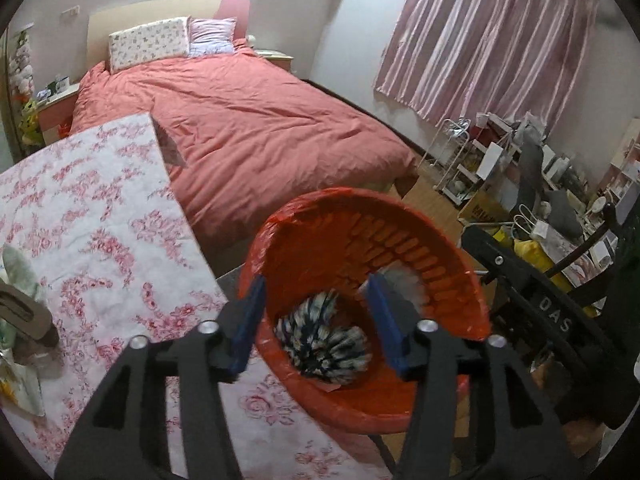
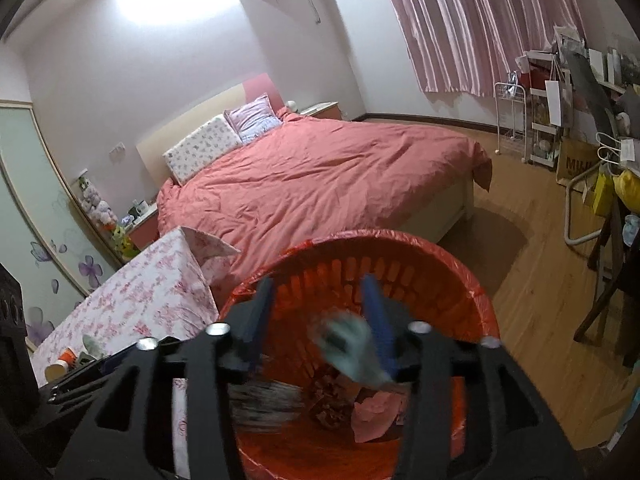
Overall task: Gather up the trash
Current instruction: 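Carry both items over the orange basket and open both grippers, then move both open grippers back over the bed toward the remaining items, then grasp the orange-and-white paper cup with the left gripper while the right grasps the brown slipper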
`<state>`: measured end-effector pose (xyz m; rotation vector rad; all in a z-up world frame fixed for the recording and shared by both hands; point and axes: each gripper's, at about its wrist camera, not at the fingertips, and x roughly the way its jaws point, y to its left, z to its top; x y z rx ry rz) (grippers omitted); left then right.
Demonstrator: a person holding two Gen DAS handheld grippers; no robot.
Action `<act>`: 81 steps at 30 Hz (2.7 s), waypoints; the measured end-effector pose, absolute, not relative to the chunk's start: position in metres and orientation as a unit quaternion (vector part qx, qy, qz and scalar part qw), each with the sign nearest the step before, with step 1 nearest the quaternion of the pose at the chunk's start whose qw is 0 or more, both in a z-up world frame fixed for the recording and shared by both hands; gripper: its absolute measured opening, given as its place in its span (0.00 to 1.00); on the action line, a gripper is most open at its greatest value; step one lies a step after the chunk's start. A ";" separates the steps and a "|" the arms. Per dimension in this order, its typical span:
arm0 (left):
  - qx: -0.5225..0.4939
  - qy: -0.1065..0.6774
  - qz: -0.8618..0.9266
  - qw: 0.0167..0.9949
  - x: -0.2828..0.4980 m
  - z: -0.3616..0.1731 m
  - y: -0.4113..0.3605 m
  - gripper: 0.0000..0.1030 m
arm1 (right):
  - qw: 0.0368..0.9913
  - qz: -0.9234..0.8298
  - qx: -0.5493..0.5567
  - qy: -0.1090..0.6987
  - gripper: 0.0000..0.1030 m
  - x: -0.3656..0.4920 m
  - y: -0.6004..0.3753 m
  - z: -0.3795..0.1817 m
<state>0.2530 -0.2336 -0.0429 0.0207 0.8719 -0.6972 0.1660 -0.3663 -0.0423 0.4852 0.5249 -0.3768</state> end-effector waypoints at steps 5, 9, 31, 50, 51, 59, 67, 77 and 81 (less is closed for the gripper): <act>0.020 0.413 -0.303 0.858 0.256 -0.047 -0.210 0.62 | 0.919 -0.191 0.224 0.264 0.68 0.165 -0.360 -0.041; 0.030 0.398 -0.259 0.880 0.253 -0.043 -0.179 0.75 | 0.923 -0.190 0.206 0.262 0.73 0.166 -0.349 -0.035; -0.026 0.377 -0.007 0.926 0.269 -0.032 0.092 0.77 | 0.933 -0.046 0.123 0.334 0.73 0.215 -0.209 -0.036; -0.023 0.426 0.001 0.904 0.330 -0.069 0.122 0.38 | 0.906 0.093 0.072 0.407 0.68 0.297 -0.111 -0.060; -0.024 0.428 0.001 0.904 0.332 -0.070 0.122 0.33 | 0.904 0.097 0.064 0.412 0.64 0.299 -0.108 -0.061; -0.025 0.422 0.006 0.906 0.342 -0.071 0.123 0.15 | 0.901 0.099 0.055 0.419 0.41 0.295 -0.107 -0.064; -0.024 0.420 0.020 0.907 0.343 -0.071 0.125 0.14 | 0.905 0.098 0.048 0.411 0.33 0.292 -0.099 -0.062; -0.031 0.405 0.029 0.913 0.315 -0.065 0.155 0.07 | 0.920 0.081 0.041 0.381 0.32 0.263 -0.112 -0.049; -0.028 0.404 0.024 0.914 0.295 -0.066 0.170 0.07 | 0.912 0.084 0.033 0.400 0.32 0.257 -0.116 -0.054</act>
